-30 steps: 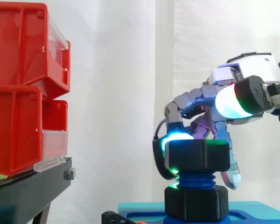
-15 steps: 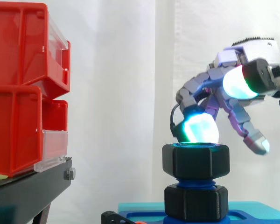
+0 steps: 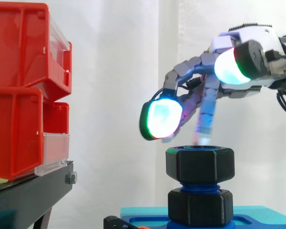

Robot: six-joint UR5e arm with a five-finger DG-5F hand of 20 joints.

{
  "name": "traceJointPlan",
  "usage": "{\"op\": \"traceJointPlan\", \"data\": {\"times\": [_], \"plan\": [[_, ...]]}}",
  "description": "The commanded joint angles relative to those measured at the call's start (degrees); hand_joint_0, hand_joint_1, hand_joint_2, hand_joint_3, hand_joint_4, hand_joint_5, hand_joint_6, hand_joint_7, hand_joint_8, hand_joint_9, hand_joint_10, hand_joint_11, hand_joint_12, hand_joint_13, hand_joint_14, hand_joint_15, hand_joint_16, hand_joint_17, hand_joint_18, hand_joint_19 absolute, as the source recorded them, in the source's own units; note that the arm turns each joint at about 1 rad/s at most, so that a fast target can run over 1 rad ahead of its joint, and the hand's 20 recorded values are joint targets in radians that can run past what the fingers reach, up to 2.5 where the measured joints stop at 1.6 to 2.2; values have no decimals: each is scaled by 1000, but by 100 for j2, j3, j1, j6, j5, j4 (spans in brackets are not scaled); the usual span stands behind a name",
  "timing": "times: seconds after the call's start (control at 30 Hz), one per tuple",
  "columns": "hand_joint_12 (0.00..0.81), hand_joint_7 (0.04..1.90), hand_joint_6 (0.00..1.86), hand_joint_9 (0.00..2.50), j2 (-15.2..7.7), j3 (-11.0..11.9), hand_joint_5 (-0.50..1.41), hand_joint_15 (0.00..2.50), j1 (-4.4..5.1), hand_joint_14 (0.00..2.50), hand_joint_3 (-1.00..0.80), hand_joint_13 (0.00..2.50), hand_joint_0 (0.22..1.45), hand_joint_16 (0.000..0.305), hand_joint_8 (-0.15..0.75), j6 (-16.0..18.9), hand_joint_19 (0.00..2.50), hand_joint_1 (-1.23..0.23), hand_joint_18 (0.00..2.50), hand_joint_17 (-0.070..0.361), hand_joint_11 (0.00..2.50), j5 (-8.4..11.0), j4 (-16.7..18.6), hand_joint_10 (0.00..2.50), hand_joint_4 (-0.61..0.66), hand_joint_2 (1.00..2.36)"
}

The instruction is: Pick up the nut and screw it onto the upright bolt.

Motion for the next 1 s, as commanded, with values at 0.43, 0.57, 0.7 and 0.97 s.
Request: {"op": "traceJointPlan", "data": {"times": [0.43,0.57,0.7,0.97], "plan": [[329,515,500,91,-48,-294,-238,0,332,0,-500,0,447,44,152,115,0,-251,0,99,0,397,197,0,-19,1000],[331,516,500,85,-48,-294,-239,0,341,0,-500,0,446,44,151,159,0,-248,0,100,0,397,197,0,-19,1000],[334,543,500,112,-39,-294,-232,0,341,0,-500,0,446,44,163,159,0,-248,0,100,0,397,188,0,8,1000],[339,752,502,371,-48,-294,-144,0,341,0,-500,149,460,40,215,159,0,-273,0,91,0,397,188,0,123,1000]]}}
